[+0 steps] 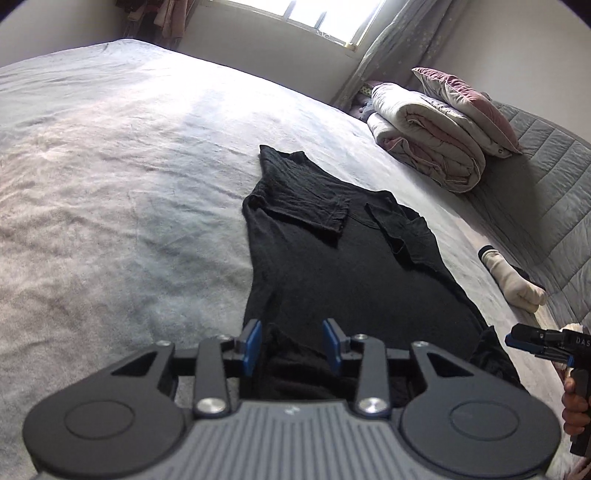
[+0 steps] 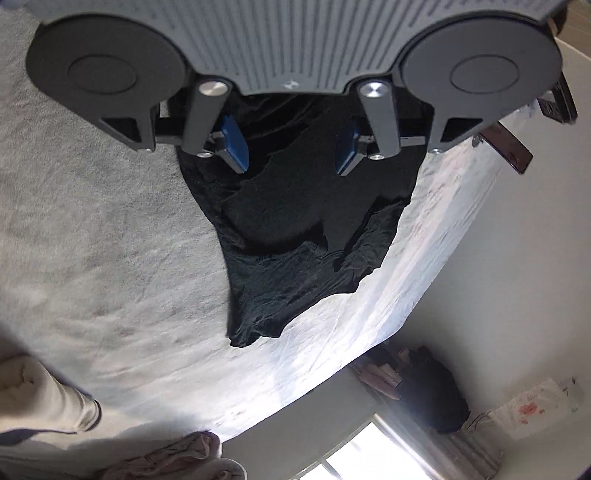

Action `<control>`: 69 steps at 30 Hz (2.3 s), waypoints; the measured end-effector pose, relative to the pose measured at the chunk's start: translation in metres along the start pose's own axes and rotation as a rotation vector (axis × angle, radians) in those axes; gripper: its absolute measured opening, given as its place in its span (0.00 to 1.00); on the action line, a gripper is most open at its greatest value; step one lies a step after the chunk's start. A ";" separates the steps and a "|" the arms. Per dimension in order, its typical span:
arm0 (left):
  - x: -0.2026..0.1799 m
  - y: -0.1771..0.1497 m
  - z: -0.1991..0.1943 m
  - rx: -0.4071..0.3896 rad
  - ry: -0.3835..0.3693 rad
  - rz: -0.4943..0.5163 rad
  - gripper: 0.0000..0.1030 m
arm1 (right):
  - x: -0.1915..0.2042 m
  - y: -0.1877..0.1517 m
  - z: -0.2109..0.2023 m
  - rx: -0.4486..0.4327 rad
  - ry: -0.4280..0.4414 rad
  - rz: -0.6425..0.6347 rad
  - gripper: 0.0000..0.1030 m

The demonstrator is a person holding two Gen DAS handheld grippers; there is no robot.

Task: Fold clothes

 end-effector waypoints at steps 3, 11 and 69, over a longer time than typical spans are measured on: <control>-0.008 -0.003 0.002 0.004 0.018 0.051 0.32 | 0.038 -0.014 0.013 0.063 -0.029 -0.295 0.56; -0.018 -0.014 0.003 0.006 0.073 0.192 0.27 | 0.050 -0.044 0.051 0.219 -0.098 -0.610 0.55; -0.016 -0.025 0.005 -0.069 0.322 0.229 0.22 | -0.037 -0.022 0.018 -0.052 -0.436 -0.286 0.02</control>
Point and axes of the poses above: each gripper's, at about its wrist camera, not at the fingertips, and z roughly the way its jaws point, x to its left, y to its top, the point moved 7 cm from there along z, roughly the way its jaws point, and after that the axes turned 4 degrees about y, right-handed, at the moved point
